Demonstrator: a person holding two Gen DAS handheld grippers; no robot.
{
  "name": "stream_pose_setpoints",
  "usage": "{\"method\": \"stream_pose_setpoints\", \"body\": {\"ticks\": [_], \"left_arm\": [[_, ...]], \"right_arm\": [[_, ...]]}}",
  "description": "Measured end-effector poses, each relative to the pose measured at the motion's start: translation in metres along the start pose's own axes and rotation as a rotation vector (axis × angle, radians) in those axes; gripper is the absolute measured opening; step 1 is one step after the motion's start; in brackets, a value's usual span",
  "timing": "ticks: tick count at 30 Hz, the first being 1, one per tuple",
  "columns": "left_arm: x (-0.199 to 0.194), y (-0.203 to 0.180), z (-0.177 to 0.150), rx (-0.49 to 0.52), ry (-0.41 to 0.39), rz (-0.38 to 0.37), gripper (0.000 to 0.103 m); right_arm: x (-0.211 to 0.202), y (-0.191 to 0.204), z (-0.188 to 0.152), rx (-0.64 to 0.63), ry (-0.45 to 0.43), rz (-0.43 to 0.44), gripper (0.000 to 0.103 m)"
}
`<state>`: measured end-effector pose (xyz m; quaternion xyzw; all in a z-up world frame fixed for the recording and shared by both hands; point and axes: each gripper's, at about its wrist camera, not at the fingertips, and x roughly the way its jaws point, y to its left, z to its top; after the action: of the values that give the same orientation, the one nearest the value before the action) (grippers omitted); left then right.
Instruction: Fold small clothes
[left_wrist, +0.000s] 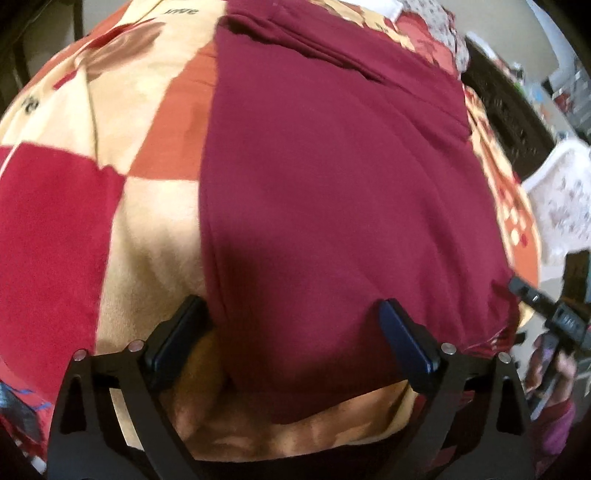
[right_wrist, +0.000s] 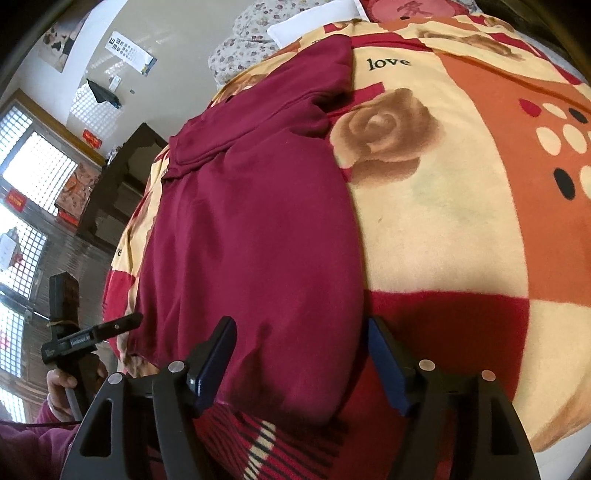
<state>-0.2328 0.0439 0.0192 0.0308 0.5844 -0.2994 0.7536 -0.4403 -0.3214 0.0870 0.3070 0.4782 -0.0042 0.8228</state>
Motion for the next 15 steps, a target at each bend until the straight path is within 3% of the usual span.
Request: {"method": "stream_pose_setpoints", "body": {"ticks": [4,6,7,8,10,11,13,15], "left_arm": [[0.0,0.001,0.0,-0.007,-0.01,-0.009,0.095],[-0.002,0.0,-0.002,-0.007,-0.017,0.006,0.088],[-0.004,0.001,-0.002,-0.001,-0.025,0.022,0.067],[-0.007,0.001,-0.002,0.007,-0.031,0.033,0.04],[-0.007,0.009,0.0,-0.02,-0.015,-0.011,0.017],[-0.006,0.014,0.0,-0.04,-0.008,-0.039,0.014],[-0.005,0.023,0.002,-0.078,-0.005,-0.084,0.009],[-0.007,0.022,0.003,-0.071,-0.008,-0.1,0.007]], "right_arm": [[-0.001,0.0,-0.002,-0.013,-0.014,0.003,0.07],[-0.001,0.0,-0.004,-0.008,-0.033,0.01,0.07],[-0.001,0.0,-0.005,-0.005,-0.045,0.014,0.07],[-0.001,0.0,-0.006,-0.004,-0.061,0.018,0.07],[0.0,0.001,-0.009,-0.026,-0.08,0.022,0.069],[0.001,0.002,-0.01,-0.04,-0.084,0.018,0.064],[0.006,0.004,-0.011,-0.057,-0.078,0.003,0.028],[0.009,0.002,-0.009,-0.028,-0.064,0.04,0.016]]}}
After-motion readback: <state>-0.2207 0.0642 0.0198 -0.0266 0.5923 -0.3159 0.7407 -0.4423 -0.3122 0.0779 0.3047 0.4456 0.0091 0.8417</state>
